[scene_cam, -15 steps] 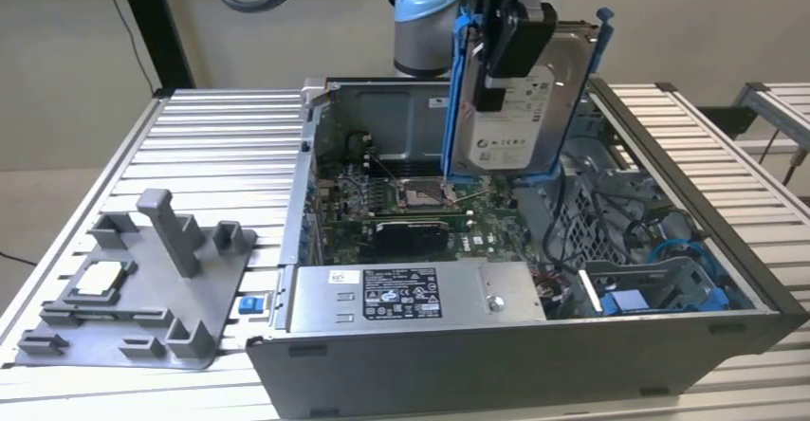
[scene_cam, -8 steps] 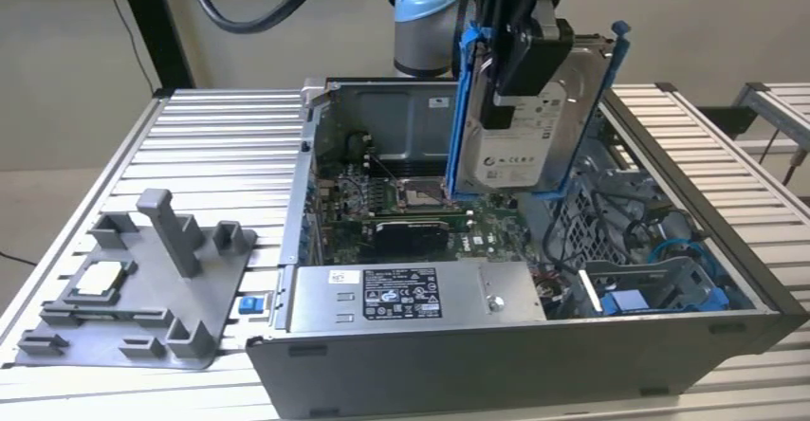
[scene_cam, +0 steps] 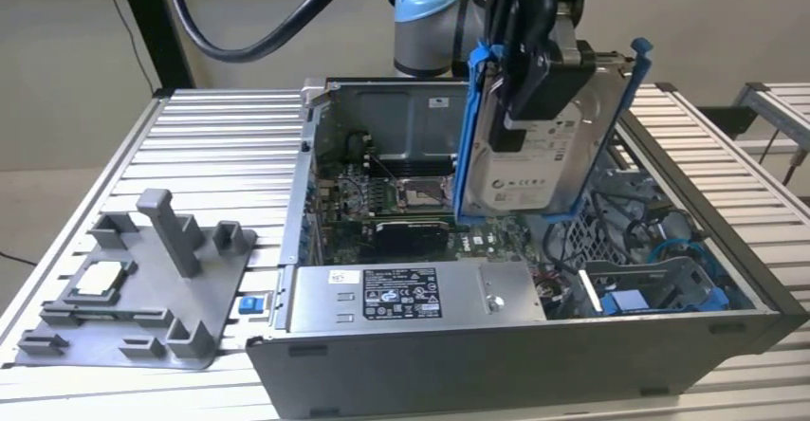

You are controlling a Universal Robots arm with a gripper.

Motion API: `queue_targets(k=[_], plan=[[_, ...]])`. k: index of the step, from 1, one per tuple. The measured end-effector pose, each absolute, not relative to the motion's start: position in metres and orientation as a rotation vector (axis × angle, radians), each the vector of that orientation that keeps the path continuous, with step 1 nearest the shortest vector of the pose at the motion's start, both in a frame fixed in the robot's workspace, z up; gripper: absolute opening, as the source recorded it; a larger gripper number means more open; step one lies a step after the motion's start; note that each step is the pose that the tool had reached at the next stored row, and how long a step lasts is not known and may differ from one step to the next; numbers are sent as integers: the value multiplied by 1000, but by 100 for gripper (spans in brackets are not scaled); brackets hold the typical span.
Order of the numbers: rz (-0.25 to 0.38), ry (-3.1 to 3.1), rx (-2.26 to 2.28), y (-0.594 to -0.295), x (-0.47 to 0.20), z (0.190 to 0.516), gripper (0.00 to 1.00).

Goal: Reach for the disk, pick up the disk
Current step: 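Pick up the disk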

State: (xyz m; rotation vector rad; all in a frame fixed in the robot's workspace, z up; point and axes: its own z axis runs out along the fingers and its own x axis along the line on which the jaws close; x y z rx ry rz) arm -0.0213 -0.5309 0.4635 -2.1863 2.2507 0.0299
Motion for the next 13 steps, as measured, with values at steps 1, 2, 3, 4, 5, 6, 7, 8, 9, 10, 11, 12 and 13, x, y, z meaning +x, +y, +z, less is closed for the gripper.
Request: queue_targets(k=[1,2,3,4,5,6,7,8,9,10,11,12,13], plan=[[30,2251,-2186,-535,-21,464,0],[30,2251,-2186,-538,-21,464,0],[30,2251,-2186,-541,-21,464,0],[30,2251,-2186,-544,-21,464,0],[30,2251,-2186,-547,-21,464,0],[30,2251,-2186,-550,-21,464,0],[30,2251,-2186,-553,-21,464,0],[30,2251,-2186,-556,-21,464,0],[30,2251,-2186,-558,-21,464,0],[30,2251,-2186,-560,-21,464,0],[30,2251,-2186,-562,-21,464,0],[31,2251,-2186,-563,-21,464,0],[31,2251,-2186,-564,-21,464,0]])
